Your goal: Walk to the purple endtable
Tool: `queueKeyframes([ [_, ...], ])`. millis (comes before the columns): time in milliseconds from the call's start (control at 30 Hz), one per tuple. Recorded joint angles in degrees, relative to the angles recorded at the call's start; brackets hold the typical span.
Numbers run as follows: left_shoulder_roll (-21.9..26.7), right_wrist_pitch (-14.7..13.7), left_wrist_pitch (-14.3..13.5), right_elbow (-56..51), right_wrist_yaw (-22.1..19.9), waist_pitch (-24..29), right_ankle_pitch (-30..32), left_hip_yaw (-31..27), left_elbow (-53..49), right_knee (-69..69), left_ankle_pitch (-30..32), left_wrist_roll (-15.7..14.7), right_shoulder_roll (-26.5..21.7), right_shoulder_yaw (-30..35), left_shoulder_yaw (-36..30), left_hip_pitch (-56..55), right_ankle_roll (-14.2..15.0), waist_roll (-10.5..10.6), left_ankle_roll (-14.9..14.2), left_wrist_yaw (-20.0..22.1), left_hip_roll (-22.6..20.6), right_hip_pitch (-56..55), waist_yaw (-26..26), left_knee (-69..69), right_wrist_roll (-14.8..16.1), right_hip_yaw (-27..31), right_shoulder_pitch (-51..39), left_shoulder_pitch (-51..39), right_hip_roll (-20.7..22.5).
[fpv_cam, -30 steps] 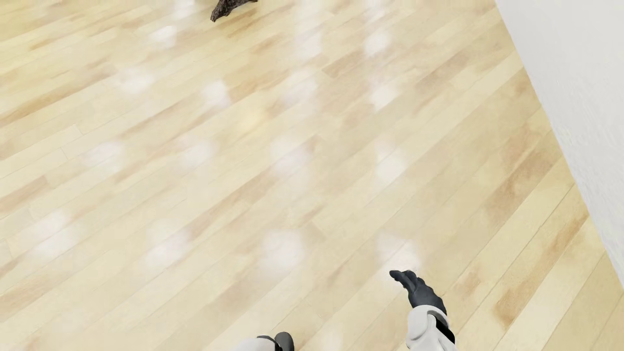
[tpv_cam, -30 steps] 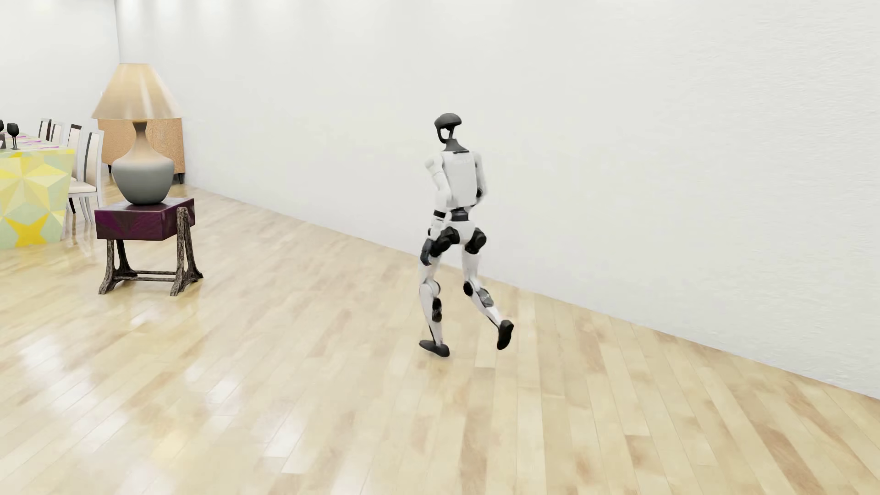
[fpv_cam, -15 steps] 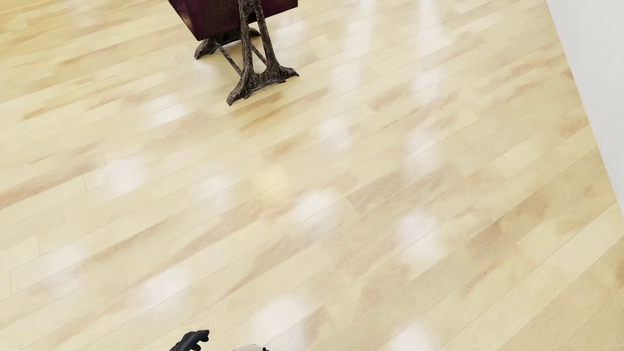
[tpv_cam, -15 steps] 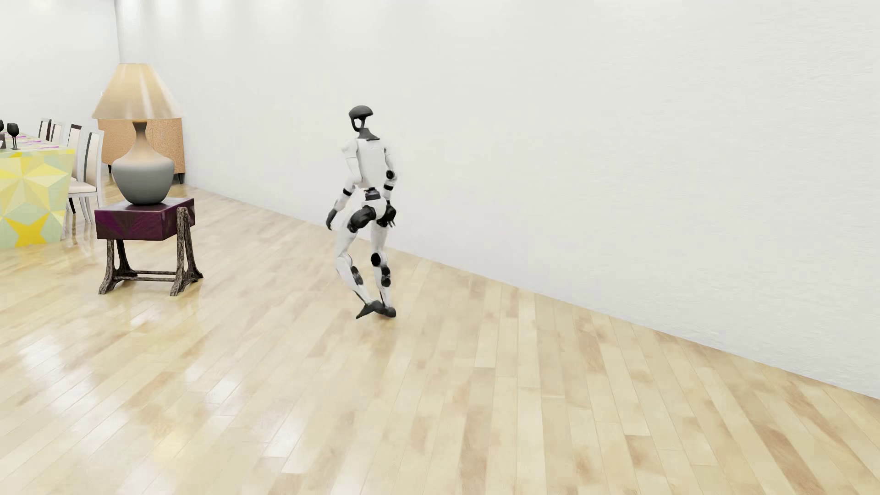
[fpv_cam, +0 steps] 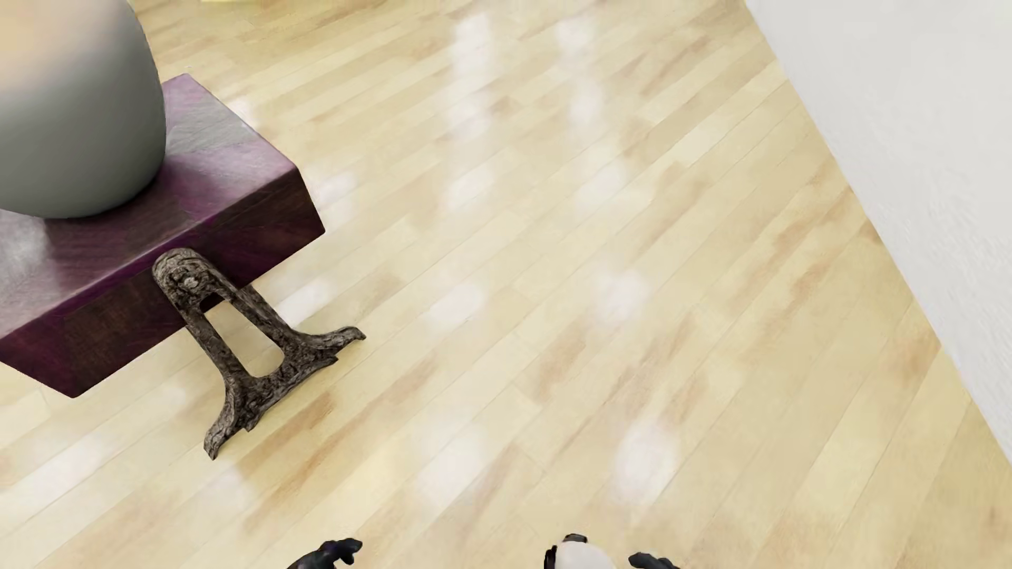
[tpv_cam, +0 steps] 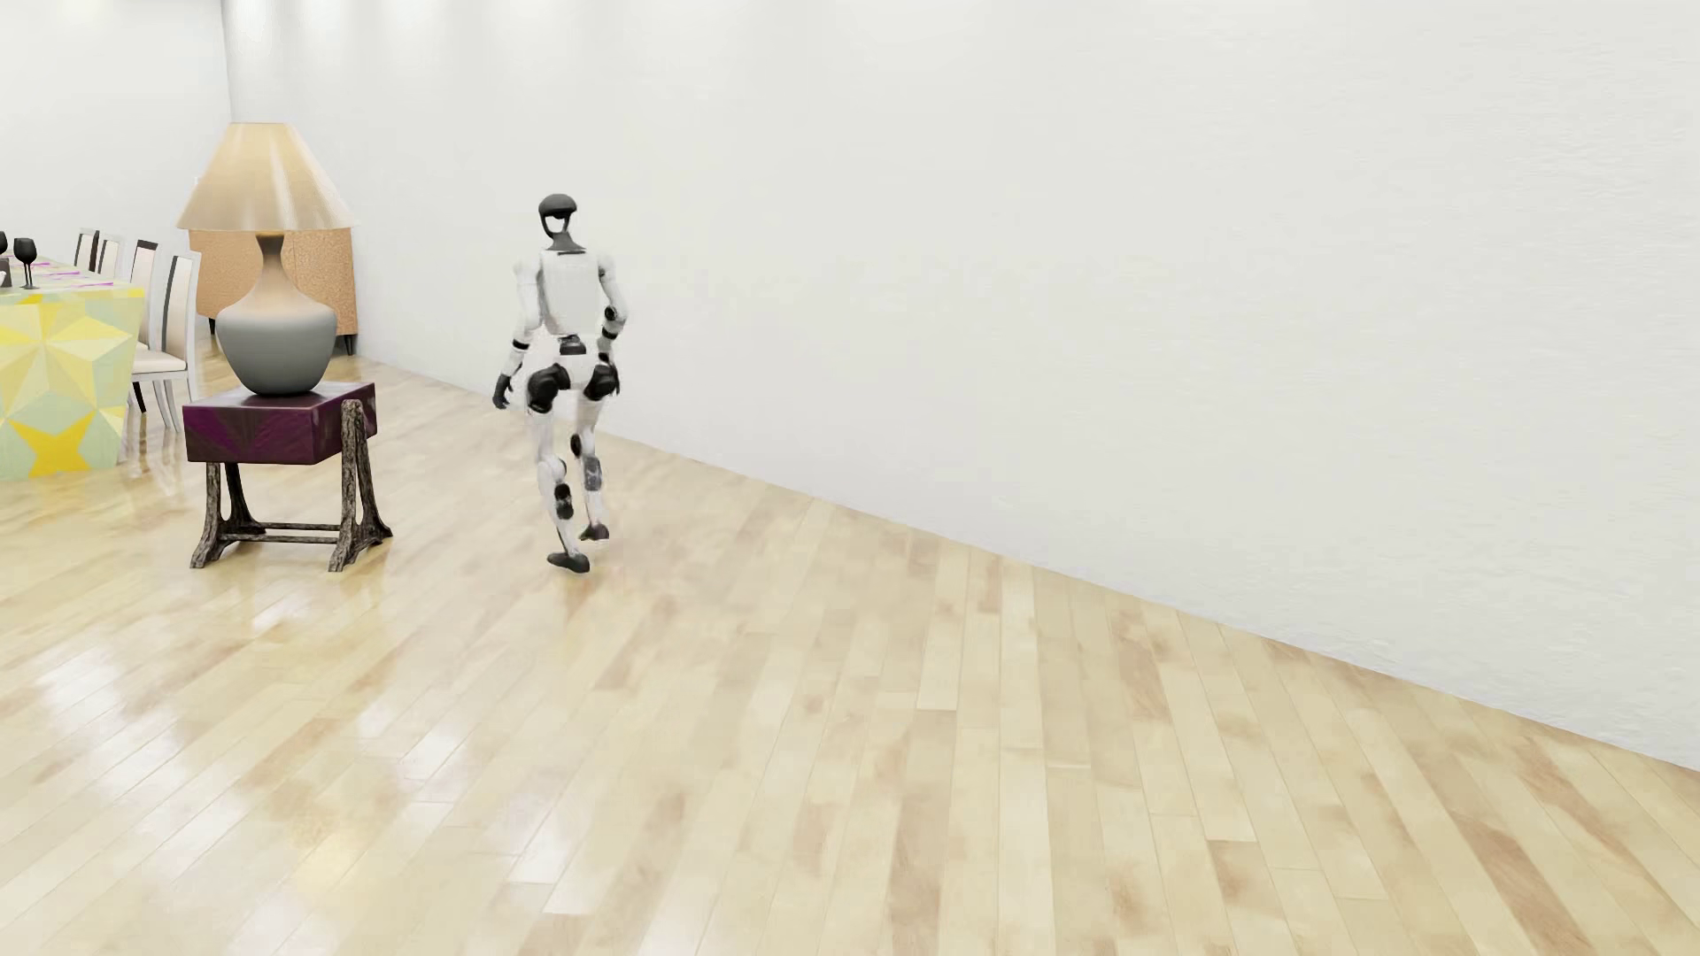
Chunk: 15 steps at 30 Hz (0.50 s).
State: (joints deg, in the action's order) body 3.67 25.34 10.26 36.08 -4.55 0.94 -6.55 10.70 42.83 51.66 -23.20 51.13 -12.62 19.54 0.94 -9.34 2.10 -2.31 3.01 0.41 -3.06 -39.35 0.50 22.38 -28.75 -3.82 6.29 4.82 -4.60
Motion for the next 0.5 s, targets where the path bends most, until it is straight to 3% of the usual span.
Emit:
queueKeyframes([
  [33,1.1,-0.2,-5.2,3.0,8.9,-0.9,-0.4,-1.7,-5.1,-14.3,-2.4,-0.5,-3.1,3.8,-1.7,4.3,0.9,0.4,-0.3,1.4,-0.4,-2.4,-1.6,-1.0,-4.7,1.3,2.1,-2.8,1.1],
  [67,1.9,-2.2,-10.4,2.1,15.8,-1.7,-0.2,-3.9,-10.3,-28.7,-4.1,-3.5,-5.6,3.7,-3.9,8.6,2.0,0.5,-0.6,3.6,-0.5,-3.4,-3.1,-1.0,-8.9,2.5,6.4,-5.9,0.1],
  [100,2.7,-3.5,-15.6,-1.7,18.4,-2.3,-0.7,-6.6,-15.8,-38.9,-5.0,-7.8,-5.8,-1.7,-6.4,13.3,0.2,0.5,-1.0,5.7,0.0,-3.3,-4.4,-1.1,-10.2,3.0,13.0,-7.7,-1.6],
  [133,4.0,-4.1,-20.0,-6.7,17.1,-2.6,-3.1,-9.3,-21.7,-40.3,-4.9,-11.6,-3.4,-9.0,-9.2,17.1,2.4,0.2,-2.4,6.6,1.7,-2.4,-5.7,1.3,-9.1,4.4,20.5,-7.5,-2.9],
  [167,6.2,-4.9,-22.9,-10.9,14.2,-2.6,6.8,-11.9,-27.9,-32.1,0.6,-13.8,0.5,-13.7,-11.7,18.2,6.5,0.1,-2.9,6.1,4.7,-2.9,-6.4,8.7,-7.9,3.4,26.6,-5.4,-4.0],
  [200,7.7,-5.3,-23.9,-13.1,11.8,-2.0,10.4,-14.4,-33.6,-21.1,12.9,-14.7,4.0,-14.8,-13.1,14.6,0.2,0.2,-7.1,4.9,8.1,-3.8,-6.5,21.7,-8.1,-0.4,29.9,-1.9,-5.0],
  [233,7.4,-4.7,-23.0,-13.0,10.3,-1.2,3.5,-15.8,-36.9,-11.9,20.1,-15.4,6.0,-14.2,-13.6,6.6,-1.0,0.6,-6.6,4.2,11.8,-3.0,-5.8,38.6,-9.2,-5.0,29.8,2.5,-6.8],
  [267,5.7,-3.2,-20.8,-11.3,9.2,-0.2,-2.8,-15.1,-37.4,-7.3,17.4,-14.5,6.8,-12.7,-13.6,-3.5,-1.4,1.3,-0.3,4.3,17.2,0.1,-4.4,51.5,-10.2,-9.2,26.7,6.4,-8.0],
  [300,3.9,-1.6,-18.5,-8.7,7.9,0.5,-7.3,-13.6,-35.6,-7.4,12.3,-11.7,6.4,-10.3,-13.0,-13.2,-1.6,1.9,5.8,6.0,20.4,5.6,-2.2,57.5,-11.0,-13.7,21.9,9.3,-8.0],
  [333,2.4,-0.6,-17.1,-6.0,6.8,0.9,-10.6,-13.0,-32.6,-10.4,10.3,-9.3,4.8,-6.7,-11.8,-21.0,-1.7,2.3,6.6,9.0,17.7,12.4,0.2,57.8,-11.7,-18.0,16.7,11.6,-6.9],
  [367,1.1,-0.8,-16.5,-3.9,6.5,1.0,-13.5,-13.0,-29.0,-14.2,8.6,-10.3,1.9,-2.3,-9.6,-26.7,-2.0,2.4,2.0,11.8,11.2,19.3,2.5,53.3,-12.3,-22.3,11.7,13.9,-4.9],
  [433,1.6,-4.0,-15.7,-4.6,7.1,0.9,-19.2,-14.6,-23.4,-19.6,9.7,-18.2,-5.6,4.8,-2.5,-33.0,-2.6,1.7,-9.4,13.6,-4.0,30.7,6.5,33.9,-12.3,-30.0,5.1,18.6,0.4],
  [467,2.2,-5.6,-15.1,-6.3,7.4,0.7,-21.0,-13.5,-22.4,-21.3,16.7,-20.8,-10.0,7.1,2.5,-33.5,-3.6,1.2,-14.2,14.0,-8.4,35.1,8.3,19.6,-10.9,-32.9,1.8,21.3,3.2],
  [500,1.3,-6.3,-10.8,-8.8,9.0,0.4,-21.1,-1.6,-24.9,-20.6,28.7,-23.1,-14.6,7.7,8.5,-32.2,-4.1,1.1,-14.0,13.9,-7.4,38.2,9.5,5.3,-9.7,-34.0,-2.4,22.6,6.1],
])
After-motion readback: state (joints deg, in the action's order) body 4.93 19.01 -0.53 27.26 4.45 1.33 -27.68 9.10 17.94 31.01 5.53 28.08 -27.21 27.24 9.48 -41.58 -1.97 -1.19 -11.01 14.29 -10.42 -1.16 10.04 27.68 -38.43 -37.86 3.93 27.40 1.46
